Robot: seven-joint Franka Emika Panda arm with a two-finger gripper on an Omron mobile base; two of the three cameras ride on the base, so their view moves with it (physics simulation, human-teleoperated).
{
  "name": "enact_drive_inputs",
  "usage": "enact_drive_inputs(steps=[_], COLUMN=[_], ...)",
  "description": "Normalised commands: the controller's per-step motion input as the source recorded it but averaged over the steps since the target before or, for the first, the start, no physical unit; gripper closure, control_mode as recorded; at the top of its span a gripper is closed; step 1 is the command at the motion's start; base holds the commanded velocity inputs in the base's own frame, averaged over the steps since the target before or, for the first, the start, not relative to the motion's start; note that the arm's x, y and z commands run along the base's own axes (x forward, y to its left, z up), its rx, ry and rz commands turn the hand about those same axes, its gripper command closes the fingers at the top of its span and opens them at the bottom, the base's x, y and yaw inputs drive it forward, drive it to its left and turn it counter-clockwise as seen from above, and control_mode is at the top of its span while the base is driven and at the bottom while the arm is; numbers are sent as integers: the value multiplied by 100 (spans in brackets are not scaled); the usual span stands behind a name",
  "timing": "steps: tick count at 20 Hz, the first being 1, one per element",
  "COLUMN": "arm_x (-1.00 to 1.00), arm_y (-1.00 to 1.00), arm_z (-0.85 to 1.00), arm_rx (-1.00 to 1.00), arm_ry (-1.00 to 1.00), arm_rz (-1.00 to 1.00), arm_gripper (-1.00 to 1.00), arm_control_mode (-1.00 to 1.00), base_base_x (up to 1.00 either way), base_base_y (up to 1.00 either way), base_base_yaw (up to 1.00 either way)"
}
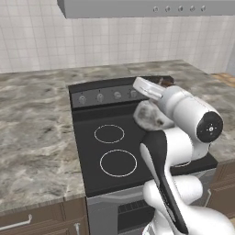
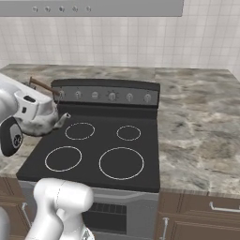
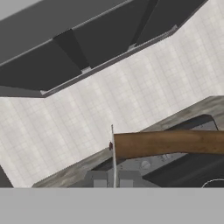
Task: Pick the kettle from the cabinet and place it on a stove burner. Then pick the pot from the counter and place it on another stove burner. Finally, turn both burners on.
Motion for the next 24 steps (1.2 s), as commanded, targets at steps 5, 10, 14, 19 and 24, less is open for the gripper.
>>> enact_drive_inputs(steps=[5,10,14,19,24], arm_x=[14,7,3,4,9], arm_y=[16,0,0,0,0], arm_z=[-28,-10,-5,-7,-20], arm_rx=[0,0,0,0,0], arm_ry=[2,0,0,0,0], arm_rz=[0,0,0,0,0], arm_gripper=[100,100,100,100,100], arm_control_mode=[-100,-100,-100,-100,-100], base_base_x=[0,0,0,0,0], base_base_y=[0,0,0,0,0], base_base_yaw=[0,0,0,0,0])
